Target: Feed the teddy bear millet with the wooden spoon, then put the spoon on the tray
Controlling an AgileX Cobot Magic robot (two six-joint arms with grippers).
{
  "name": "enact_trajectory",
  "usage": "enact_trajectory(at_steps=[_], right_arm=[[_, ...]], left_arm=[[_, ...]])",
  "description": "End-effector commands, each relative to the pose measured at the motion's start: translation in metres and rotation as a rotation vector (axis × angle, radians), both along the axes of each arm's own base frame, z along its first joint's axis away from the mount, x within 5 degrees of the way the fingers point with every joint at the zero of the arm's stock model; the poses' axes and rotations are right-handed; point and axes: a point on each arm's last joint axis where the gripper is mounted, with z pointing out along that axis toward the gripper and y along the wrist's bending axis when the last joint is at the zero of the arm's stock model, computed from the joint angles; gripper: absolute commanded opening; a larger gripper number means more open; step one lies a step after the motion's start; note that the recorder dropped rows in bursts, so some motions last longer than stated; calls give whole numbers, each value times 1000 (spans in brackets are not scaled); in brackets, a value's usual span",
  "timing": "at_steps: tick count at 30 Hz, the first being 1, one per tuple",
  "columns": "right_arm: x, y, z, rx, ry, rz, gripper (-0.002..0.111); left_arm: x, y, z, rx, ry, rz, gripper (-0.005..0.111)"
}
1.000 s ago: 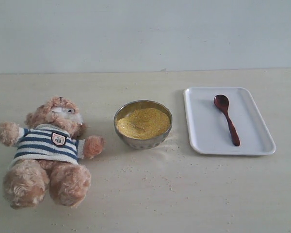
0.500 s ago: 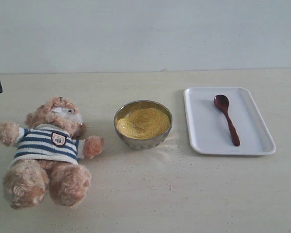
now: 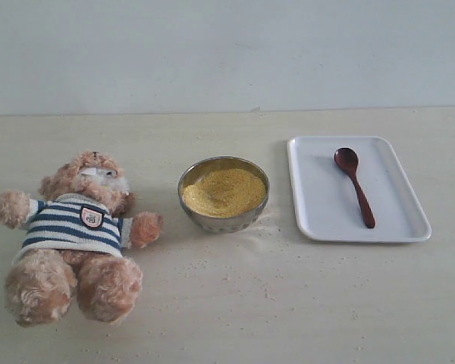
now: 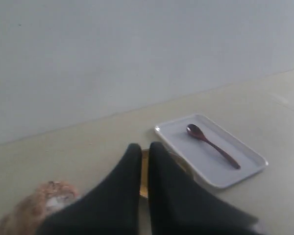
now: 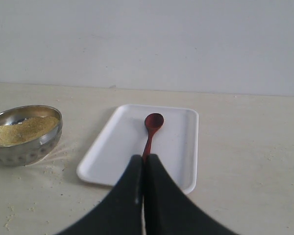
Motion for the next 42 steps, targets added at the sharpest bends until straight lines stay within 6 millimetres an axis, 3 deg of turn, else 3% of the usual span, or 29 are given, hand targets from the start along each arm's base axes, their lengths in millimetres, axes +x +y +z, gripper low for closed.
enact_trajectory(at_steps=[1,22,31,42], right_arm=[[0,0,-2,1,3,-5,0],[0,0,-2,1,3,-5,0],[0,0,-2,1,3,-5,0],[0,0,-2,1,3,-5,0]], left_arm=[[-15,6,-13,-21,-58,113,5],[-57,25,-62,-98,-224,278,5],[-62,25,-84,-99,-228,278,5],[-61,25,-88,-96,-218,277,5]])
